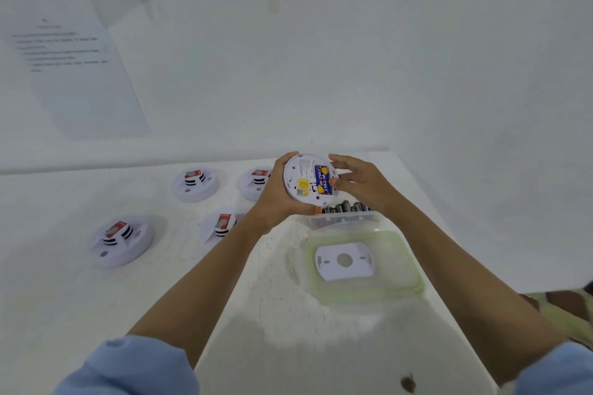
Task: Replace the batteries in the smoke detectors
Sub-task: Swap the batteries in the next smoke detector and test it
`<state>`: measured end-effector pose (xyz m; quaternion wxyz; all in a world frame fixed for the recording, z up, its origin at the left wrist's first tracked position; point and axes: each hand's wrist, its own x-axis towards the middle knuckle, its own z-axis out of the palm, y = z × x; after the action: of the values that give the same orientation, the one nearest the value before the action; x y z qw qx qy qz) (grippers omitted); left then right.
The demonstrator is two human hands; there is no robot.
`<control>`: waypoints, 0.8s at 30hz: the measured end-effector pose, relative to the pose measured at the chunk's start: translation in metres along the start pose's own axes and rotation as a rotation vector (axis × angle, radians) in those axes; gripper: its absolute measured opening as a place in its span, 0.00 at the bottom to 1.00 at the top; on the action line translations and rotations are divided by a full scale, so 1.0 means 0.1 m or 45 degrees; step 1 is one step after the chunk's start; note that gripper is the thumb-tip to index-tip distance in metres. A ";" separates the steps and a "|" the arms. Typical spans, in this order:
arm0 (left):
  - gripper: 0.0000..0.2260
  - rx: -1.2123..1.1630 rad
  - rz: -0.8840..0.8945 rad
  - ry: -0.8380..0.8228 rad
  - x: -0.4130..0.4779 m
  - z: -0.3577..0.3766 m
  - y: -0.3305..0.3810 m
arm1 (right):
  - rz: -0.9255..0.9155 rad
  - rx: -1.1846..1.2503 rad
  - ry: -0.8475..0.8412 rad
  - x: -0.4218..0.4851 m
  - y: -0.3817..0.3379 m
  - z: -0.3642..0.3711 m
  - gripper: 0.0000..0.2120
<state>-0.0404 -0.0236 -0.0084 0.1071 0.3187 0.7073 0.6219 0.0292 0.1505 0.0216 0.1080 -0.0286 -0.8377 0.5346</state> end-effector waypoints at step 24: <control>0.44 -0.014 -0.085 0.012 -0.93 0.18 0.25 | 0.056 -0.951 -0.622 -0.77 0.12 0.05 0.33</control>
<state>0.0495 -0.0628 -0.0112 0.1261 0.2913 0.7147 0.6232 0.1022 0.1388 -0.0031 -0.1220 0.0436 -0.9735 0.1885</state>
